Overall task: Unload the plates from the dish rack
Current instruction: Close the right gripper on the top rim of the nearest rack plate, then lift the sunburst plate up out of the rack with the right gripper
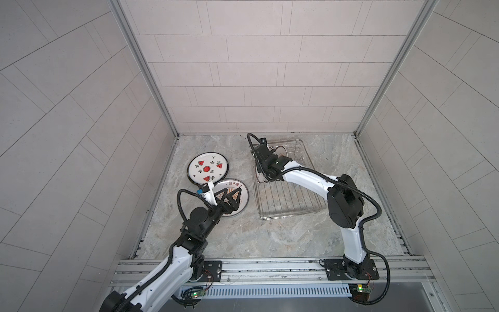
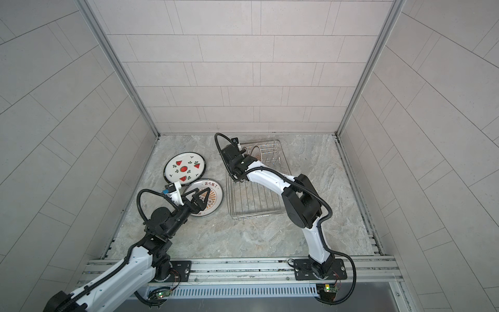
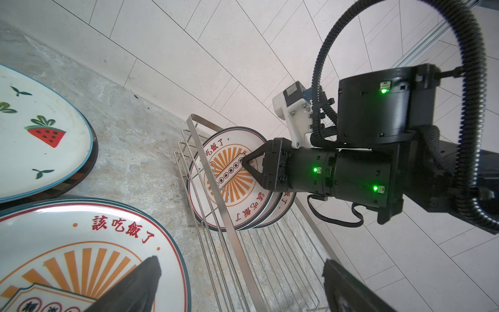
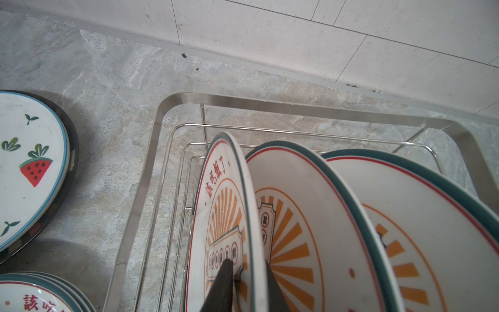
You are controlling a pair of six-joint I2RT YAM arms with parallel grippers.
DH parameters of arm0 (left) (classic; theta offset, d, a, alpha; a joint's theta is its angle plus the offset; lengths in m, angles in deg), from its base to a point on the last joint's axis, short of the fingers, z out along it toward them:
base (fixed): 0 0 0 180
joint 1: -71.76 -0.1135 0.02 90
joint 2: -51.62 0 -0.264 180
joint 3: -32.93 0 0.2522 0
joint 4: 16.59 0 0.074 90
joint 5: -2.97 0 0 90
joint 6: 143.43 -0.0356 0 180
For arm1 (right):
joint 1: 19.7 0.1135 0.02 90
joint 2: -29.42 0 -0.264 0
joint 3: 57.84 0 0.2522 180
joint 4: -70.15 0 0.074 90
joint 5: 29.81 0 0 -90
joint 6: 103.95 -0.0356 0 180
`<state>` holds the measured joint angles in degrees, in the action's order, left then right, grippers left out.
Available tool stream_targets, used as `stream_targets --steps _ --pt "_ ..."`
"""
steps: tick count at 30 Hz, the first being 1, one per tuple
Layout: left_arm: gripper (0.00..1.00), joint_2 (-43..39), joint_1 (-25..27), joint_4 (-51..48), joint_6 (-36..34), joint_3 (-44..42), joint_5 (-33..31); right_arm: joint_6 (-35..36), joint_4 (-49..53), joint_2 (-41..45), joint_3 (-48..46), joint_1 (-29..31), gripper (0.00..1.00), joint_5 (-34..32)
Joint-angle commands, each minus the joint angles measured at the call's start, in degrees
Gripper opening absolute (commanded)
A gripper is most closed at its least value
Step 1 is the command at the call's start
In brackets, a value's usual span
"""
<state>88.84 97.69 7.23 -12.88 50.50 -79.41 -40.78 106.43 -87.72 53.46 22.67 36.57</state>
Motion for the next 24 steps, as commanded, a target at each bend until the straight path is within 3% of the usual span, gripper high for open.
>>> stream_targets --steps 1,14,24 --pt "1.00 -0.74 0.09 0.48 0.14 -0.56 -0.26 -1.55 -0.23 -1.49 0.79 0.51 0.19 -2.52" --pt "1.00 -1.18 0.13 0.16 0.14 -0.61 -0.65 -0.34 0.12 1.54 0.66 2.70 0.15 -9.81" --pt "1.00 -1.25 0.14 -0.40 0.66 -0.64 -1.64 1.67 -3.41 7.01 -2.24 3.83 0.15 -10.93"
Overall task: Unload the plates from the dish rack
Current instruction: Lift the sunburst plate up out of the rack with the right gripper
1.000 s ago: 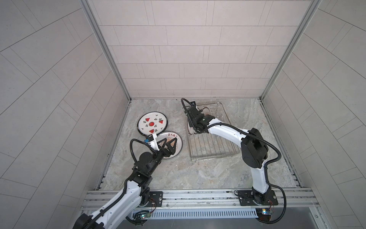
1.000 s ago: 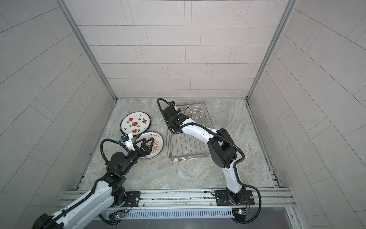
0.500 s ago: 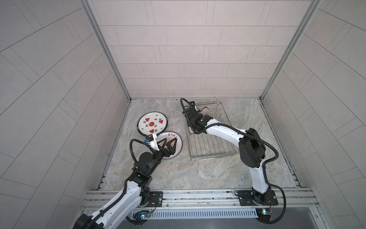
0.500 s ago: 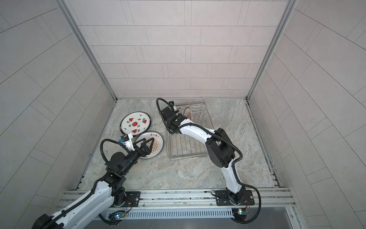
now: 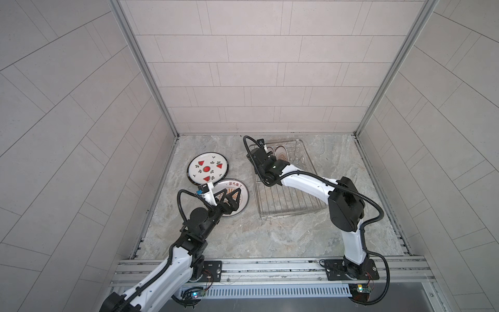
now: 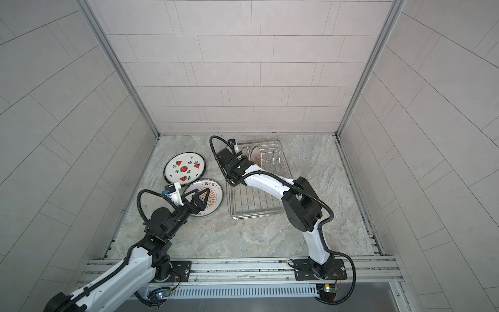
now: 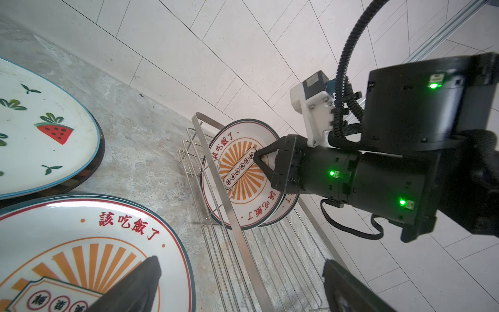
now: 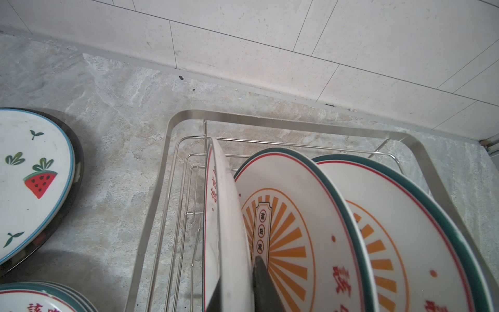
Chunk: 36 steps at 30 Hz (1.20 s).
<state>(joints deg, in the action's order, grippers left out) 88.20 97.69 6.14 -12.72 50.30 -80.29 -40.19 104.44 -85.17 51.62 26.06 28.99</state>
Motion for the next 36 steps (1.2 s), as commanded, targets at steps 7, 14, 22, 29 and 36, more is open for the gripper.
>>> stream_targets --steps 7,14,22,29,36 --pt "1.00 -0.59 0.11 0.78 0.51 -0.45 -0.40 2.88 -3.17 9.18 -3.33 2.14 0.15 -6.04" --pt "1.00 -0.08 0.09 0.95 0.46 -0.11 0.32 3.56 -7.39 15.22 -9.10 2.19 0.14 -2.01" --pt "1.00 -0.06 0.10 1.11 0.34 -0.04 1.06 3.54 -14.42 26.61 -21.03 2.22 0.15 4.65" --pt "1.00 0.23 0.12 2.51 -0.67 0.12 5.29 1.79 -21.57 37.38 -33.01 -0.54 0.15 19.17" --pt "1.00 -1.10 0.17 1.94 -1.37 0.38 7.45 -3.86 -30.31 46.59 -45.30 -6.89 0.15 36.95"
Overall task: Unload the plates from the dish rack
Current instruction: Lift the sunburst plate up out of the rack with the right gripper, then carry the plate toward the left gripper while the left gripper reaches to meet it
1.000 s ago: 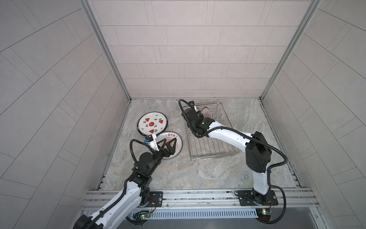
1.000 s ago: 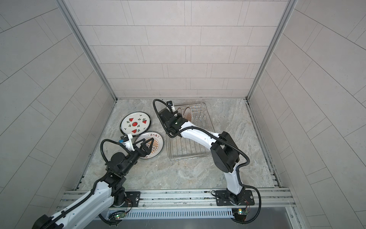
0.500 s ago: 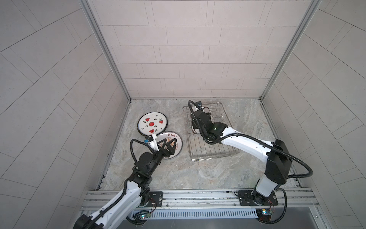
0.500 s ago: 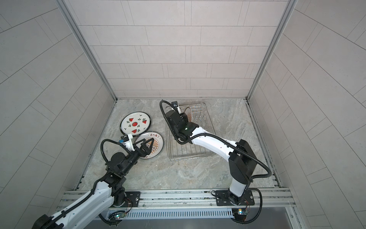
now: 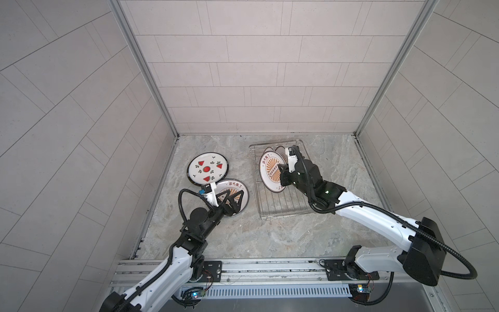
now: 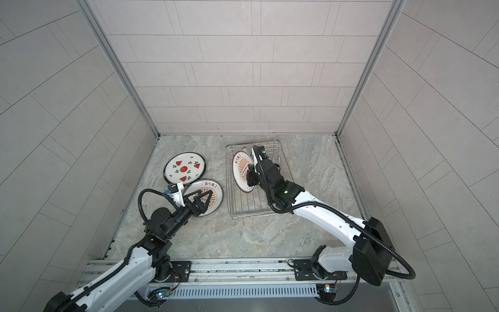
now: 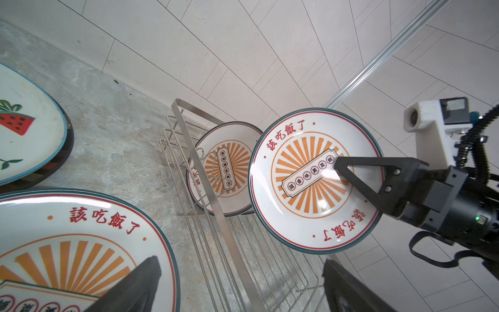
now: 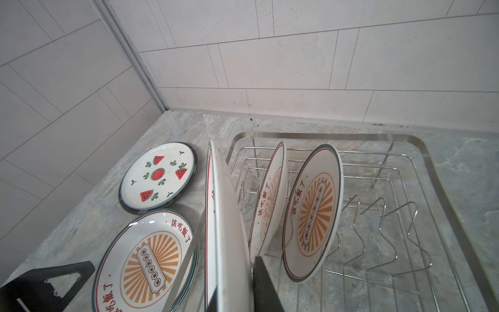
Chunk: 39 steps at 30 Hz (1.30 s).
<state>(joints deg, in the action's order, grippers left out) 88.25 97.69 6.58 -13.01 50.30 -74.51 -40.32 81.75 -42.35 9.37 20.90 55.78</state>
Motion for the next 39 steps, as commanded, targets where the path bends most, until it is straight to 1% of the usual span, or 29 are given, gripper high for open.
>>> stream_targets --steps 1,5,8,12,16,20,23,25,27,28,29,31,33,35,36,37,39 --pt "1.00 -1.50 0.18 1.50 -1.30 0.56 2.69 -4.93 -9.85 5.27 -5.34 -2.89 0.15 12.98" --pt "1.00 -1.61 0.51 2.87 -1.66 1.45 8.30 -8.17 -15.16 8.72 -10.74 -9.04 0.16 23.32" --pt "1.00 -0.66 1.65 5.89 -0.87 0.95 8.84 -10.94 -18.68 9.26 -12.61 -12.65 0.16 31.84" --pt "1.00 1.42 4.54 5.76 -2.66 3.19 9.94 -11.90 -21.07 10.11 -13.67 -13.10 0.17 37.73" --pt "1.00 5.83 6.96 6.77 -4.03 6.72 13.78 -13.81 -25.61 10.13 -14.60 -13.56 0.17 44.03" --pt "1.00 11.86 7.46 14.88 -2.00 7.10 16.37 -15.03 -26.95 8.14 -13.81 -14.24 0.18 48.11" --pt "1.00 16.19 7.66 19.61 -0.06 8.15 17.86 -17.57 -31.78 6.34 -14.29 -14.24 0.18 51.72" --pt "1.00 19.18 7.94 23.34 0.82 8.69 18.63 -17.85 -32.65 6.12 -14.59 -14.19 0.18 52.07" --pt "1.00 21.79 8.07 26.40 3.23 9.12 18.61 -17.30 -31.79 5.96 -14.79 -14.12 0.18 51.27" --pt "0.98 23.05 8.17 27.13 3.99 9.62 18.62 -17.31 -31.77 5.62 -14.82 -14.14 0.18 51.29" --pt "0.93 24.23 8.25 27.54 4.53 10.16 18.82 -17.33 -31.93 5.30 -14.87 -14.14 0.18 51.25" --pt "0.80 26.81 8.55 29.59 5.73 10.91 19.75 -17.48 -32.15 4.43 -14.78 -14.12 0.18 51.20" --pt "0.53 29.21 8.57 32.67 8.11 10.93 19.81 -17.61 -32.08 3.64 -14.54 -14.06 0.18 51.13" --pt "0.37 31.63 8.55 35.05 10.66 11.29 20.27 -17.27 -31.64 3.23 -14.43 -14.14 0.18 50.34" --pt "0.25 32.94 8.64 34.95 11.62 11.94 20.82 -16.73 -30.65 3.00 -14.28 -13.98 0.18 49.46" --pt "0.20 34.31 8.65 35.20 12.52 12.41 21.06 -16.17 -29.35 2.64 -13.93 -13.99 0.18 49.04" --pt "0.19 36.61 8.59 38.19 14.26 12.18 19.95 -15.38 -28.25 2.16 -13.68 -14.05 0.18 48.57"
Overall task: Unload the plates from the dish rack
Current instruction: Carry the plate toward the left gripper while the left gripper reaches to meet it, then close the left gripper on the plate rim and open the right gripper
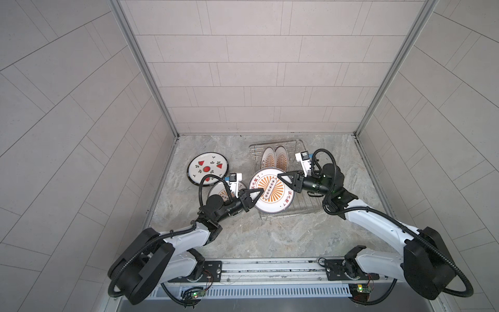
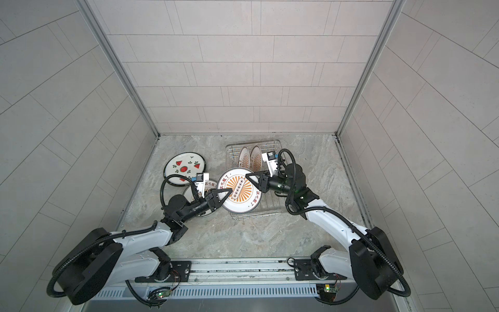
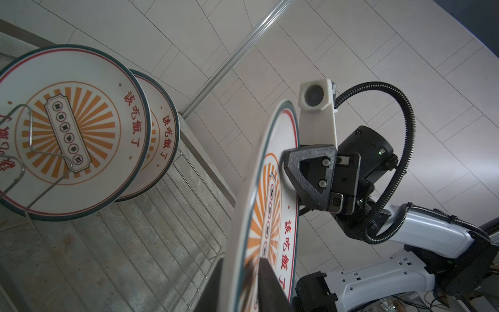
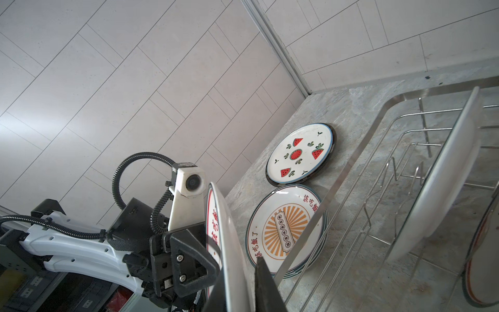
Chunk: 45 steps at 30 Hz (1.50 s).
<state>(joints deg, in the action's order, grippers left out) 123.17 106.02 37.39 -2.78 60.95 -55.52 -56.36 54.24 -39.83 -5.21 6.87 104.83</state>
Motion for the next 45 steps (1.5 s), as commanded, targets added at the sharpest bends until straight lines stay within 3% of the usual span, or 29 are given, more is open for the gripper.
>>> stream_targets --steps 1,3,8,13,15,18,21,31,36,45 --pt "0.17 2.43 0.21 8.04 4.74 1.59 0.75 0.76 -0.72 -0.58 0.85 0.03 0.18 -0.69" --pt "0.07 2.94 0.28 7.84 4.54 1.78 1.12 0.92 -0.51 -1.03 0.85 0.05 0.19 -0.95" --pt "0.03 2.58 0.22 7.84 4.81 0.82 -0.56 3.86 4.45 -0.44 1.51 0.29 0.20 -4.09" --pt "0.00 2.89 0.13 7.77 6.77 0.97 -1.61 5.90 8.21 -0.70 2.56 1.46 0.32 -6.07" --pt "0.00 3.07 0.18 7.80 7.21 1.38 -1.31 6.50 9.47 -0.71 2.87 1.83 0.43 -6.58" --pt "0.00 2.84 -0.06 7.84 7.52 1.48 -2.12 7.53 10.52 -0.62 3.03 2.47 0.76 -6.98" --pt "0.00 1.96 -0.38 7.75 7.63 1.16 -3.25 8.43 12.74 0.52 3.14 3.31 0.98 -9.53" --pt "0.00 0.85 -4.16 7.62 9.86 -0.28 -5.60 12.12 14.19 11.53 -2.69 5.15 0.99 -23.90" --pt "0.00 -0.85 -7.26 6.61 11.67 -1.45 -7.10 13.70 13.33 17.56 -7.01 5.40 0.99 -26.64" --pt "0.00 -13.70 -8.88 -18.59 6.94 0.49 -14.89 18.57 12.72 19.85 -8.70 9.62 0.97 -27.30"
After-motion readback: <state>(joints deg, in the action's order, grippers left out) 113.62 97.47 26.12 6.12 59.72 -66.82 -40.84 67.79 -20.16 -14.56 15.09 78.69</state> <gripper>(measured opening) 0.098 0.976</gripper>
